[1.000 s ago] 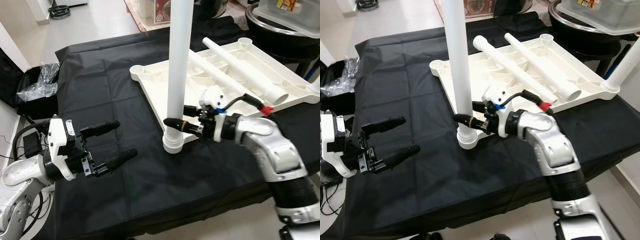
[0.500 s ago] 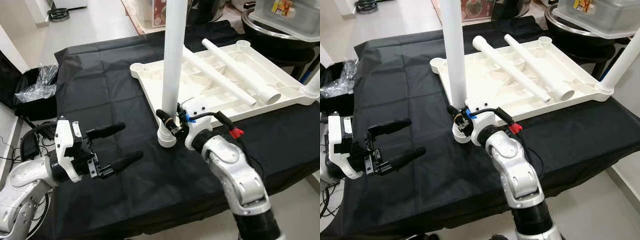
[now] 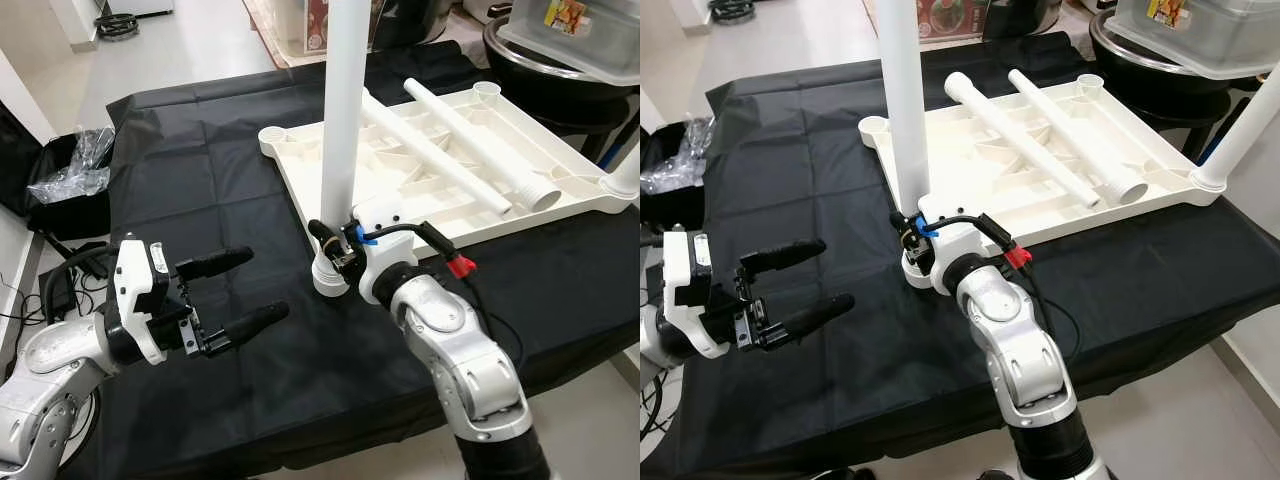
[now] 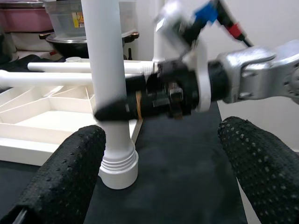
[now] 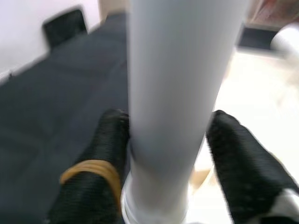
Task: Building children table
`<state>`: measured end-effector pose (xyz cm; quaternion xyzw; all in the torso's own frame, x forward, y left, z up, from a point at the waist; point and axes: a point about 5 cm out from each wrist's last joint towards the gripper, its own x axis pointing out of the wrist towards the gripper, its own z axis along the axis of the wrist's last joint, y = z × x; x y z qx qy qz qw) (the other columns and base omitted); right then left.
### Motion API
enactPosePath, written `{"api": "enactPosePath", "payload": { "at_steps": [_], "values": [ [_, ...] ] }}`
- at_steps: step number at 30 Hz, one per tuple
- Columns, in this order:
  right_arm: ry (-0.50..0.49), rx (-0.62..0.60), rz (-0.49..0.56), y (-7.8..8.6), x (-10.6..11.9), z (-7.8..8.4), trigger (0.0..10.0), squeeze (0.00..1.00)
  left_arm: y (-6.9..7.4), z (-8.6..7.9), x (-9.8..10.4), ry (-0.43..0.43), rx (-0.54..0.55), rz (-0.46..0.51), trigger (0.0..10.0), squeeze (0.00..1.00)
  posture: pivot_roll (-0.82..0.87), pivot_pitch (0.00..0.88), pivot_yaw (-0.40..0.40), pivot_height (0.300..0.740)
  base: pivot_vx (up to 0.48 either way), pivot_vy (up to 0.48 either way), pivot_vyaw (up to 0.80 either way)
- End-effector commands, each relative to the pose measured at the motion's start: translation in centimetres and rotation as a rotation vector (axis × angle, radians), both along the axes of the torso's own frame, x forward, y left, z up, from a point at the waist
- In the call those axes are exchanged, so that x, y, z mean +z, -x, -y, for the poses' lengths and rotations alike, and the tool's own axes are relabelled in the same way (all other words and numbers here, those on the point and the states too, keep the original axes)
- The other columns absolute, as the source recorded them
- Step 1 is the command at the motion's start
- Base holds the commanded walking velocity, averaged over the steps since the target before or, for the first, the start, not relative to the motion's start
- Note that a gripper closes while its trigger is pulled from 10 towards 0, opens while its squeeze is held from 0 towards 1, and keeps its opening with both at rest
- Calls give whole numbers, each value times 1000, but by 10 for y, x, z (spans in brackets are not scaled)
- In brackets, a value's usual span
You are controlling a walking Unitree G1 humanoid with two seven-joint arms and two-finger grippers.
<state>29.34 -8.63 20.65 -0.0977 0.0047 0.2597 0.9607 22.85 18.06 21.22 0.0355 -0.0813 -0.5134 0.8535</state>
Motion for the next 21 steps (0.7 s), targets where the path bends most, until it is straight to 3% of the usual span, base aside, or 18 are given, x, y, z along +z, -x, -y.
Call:
{"api": "enactPosePath", "payload": {
  "at_steps": [1,10,13,18,19,20,21],
  "values": [
    [-23,67,-27,-2,-1,2,10000,1000,2,4,-1,0,-22,-9,10000,0,-53,166,-1,740,0,0,0],
    [16,206,14,-10,13,28,10000,1000,4,5,-1,0,-27,-12,10000,0,-47,170,-2,740,0,0,0],
    [-26,384,4,-13,27,42,10000,1000,6,7,-1,1,-34,-17,10000,0,-43,173,-4,740,0,0,0],
    [20,458,5,-21,29,50,10000,1000,6,10,-2,4,-40,-20,10000,0,-34,176,-7,740,0,0,0],
    [26,459,9,-26,30,52,10000,627,7,10,-2,4,-42,-20,10000,0,-30,177,-9,740,0,0,0],
    [27,459,13,-28,31,53,10000,627,7,10,-2,4,-43,-19,10000,0,-30,177,-9,740,0,0,0],
    [36,452,20,-32,33,53,10000,0,8,10,-2,4,-44,-20,10000,0,-27,179,-8,740,0,0,0]
  ]
}}
